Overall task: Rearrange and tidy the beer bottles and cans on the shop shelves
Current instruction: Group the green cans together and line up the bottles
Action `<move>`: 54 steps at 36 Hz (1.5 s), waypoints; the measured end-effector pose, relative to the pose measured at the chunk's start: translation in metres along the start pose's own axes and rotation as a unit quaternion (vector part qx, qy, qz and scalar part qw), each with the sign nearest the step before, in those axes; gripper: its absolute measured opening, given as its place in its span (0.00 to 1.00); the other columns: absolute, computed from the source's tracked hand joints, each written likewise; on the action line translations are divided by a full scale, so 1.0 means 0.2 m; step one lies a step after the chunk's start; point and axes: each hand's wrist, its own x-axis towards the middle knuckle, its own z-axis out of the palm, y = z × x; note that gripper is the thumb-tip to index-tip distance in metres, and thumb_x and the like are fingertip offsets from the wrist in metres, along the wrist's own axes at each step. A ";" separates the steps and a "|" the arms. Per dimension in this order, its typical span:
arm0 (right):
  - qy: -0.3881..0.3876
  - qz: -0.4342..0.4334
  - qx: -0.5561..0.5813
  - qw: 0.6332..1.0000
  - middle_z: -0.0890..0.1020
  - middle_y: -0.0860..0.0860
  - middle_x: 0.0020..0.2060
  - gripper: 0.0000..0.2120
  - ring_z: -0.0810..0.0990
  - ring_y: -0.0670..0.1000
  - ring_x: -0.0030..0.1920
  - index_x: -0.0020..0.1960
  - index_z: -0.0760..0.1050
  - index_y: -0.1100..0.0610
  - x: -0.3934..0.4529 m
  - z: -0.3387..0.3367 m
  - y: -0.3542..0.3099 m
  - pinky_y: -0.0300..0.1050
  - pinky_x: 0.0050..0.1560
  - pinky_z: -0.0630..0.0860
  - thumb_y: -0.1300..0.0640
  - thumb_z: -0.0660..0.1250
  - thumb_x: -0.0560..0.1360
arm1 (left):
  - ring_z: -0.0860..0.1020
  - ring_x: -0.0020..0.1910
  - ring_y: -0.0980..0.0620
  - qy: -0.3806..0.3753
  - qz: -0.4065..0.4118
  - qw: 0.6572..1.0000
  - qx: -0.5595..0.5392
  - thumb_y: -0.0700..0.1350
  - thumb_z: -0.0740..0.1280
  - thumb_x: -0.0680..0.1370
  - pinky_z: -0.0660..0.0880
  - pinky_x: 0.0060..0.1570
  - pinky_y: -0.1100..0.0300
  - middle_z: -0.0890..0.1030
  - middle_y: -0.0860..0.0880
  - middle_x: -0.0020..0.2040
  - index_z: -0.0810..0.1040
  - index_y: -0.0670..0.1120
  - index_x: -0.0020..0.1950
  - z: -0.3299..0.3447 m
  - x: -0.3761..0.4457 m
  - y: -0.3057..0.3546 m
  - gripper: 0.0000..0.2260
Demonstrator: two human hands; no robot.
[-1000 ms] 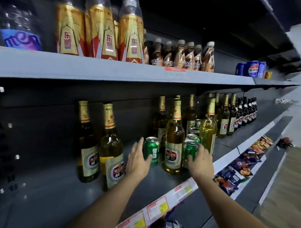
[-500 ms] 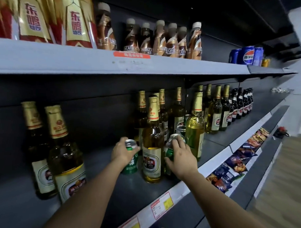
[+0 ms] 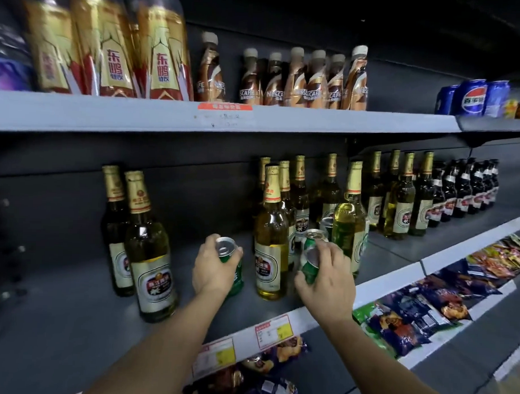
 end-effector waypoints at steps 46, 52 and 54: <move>-0.226 -0.171 0.259 0.923 0.70 0.49 0.66 0.36 0.66 0.52 0.67 0.73 0.60 0.51 -0.89 0.51 -2.72 0.47 0.64 0.66 0.48 0.72 0.71 | 0.75 0.50 0.51 0.178 -0.131 0.972 0.085 0.54 0.75 0.70 0.71 0.50 0.61 0.75 0.48 0.59 0.74 0.47 0.65 -2.56 -0.23 -1.26 0.26; -0.255 -0.193 0.214 0.923 0.68 0.47 0.67 0.36 0.65 0.49 0.67 0.75 0.56 0.50 -0.91 0.60 -2.85 0.45 0.63 0.67 0.45 0.69 0.72 | 0.75 0.52 0.48 0.118 -0.117 0.978 0.127 0.53 0.76 0.69 0.72 0.56 0.59 0.68 0.46 0.59 0.74 0.47 0.64 -2.67 -0.08 -1.35 0.26; -0.255 -0.187 0.200 0.927 0.68 0.46 0.67 0.35 0.66 0.49 0.66 0.74 0.56 0.49 -0.92 0.62 -2.87 0.45 0.62 0.68 0.45 0.68 0.72 | 0.74 0.51 0.49 0.087 -0.110 0.979 0.149 0.54 0.76 0.69 0.73 0.55 0.59 0.69 0.45 0.60 0.74 0.47 0.64 -2.70 -0.04 -1.37 0.26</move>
